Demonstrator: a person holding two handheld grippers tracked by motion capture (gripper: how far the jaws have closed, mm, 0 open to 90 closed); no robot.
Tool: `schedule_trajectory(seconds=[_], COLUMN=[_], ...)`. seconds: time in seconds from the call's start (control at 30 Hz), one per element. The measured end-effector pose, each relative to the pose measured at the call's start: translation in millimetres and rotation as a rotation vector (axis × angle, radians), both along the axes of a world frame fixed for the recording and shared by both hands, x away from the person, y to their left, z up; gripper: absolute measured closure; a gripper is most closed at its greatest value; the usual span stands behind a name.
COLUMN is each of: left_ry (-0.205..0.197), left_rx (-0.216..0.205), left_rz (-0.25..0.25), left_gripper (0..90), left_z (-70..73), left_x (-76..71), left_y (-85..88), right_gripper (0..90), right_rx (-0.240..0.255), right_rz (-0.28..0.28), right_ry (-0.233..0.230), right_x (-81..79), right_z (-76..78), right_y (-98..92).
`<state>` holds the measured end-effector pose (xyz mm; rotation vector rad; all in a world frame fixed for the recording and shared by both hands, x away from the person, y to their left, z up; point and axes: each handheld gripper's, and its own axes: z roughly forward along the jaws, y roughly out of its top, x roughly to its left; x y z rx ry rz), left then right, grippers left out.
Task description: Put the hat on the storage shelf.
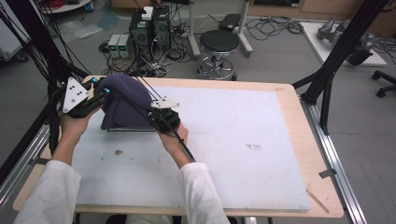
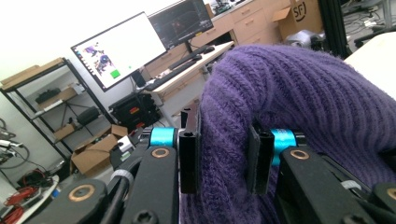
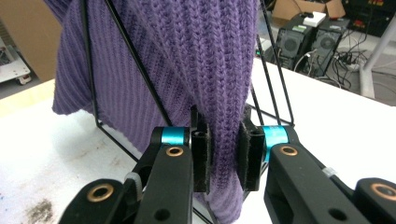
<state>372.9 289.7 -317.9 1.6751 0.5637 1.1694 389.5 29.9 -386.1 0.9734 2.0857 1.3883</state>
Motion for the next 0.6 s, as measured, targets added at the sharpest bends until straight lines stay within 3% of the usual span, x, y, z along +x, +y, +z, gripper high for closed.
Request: schedule_trajectory(seconds=[0.3,0.43,0.5,0.6], left_ry=[0.006,0.018,0.023,0.053], left_rx=[-0.049,-0.092,-0.117,-0.181], left_rz=[-0.004,0.021,0.024,0.052], left_gripper=[67.0,57.0,54.5,42.0], left_z=[-6.6,-8.0,-9.4,-10.6], left_x=[-3.8,-5.7,-6.4,-6.8], left_y=[1.4,3.2,3.7,5.9], right_gripper=[78.9,77.0,71.3,58.5], right_rx=[-0.006,0.000,0.004,0.021], right_rz=[-0.024,-0.031,-0.038,-0.072], right_ry=[0.021,0.021,0.021,0.042], right_x=[1.2,0.7,1.3,2.4], right_z=[-2.2,-1.4,-1.6,-2.4], right_y=[-0.1,-0.4,-0.9,-2.8])
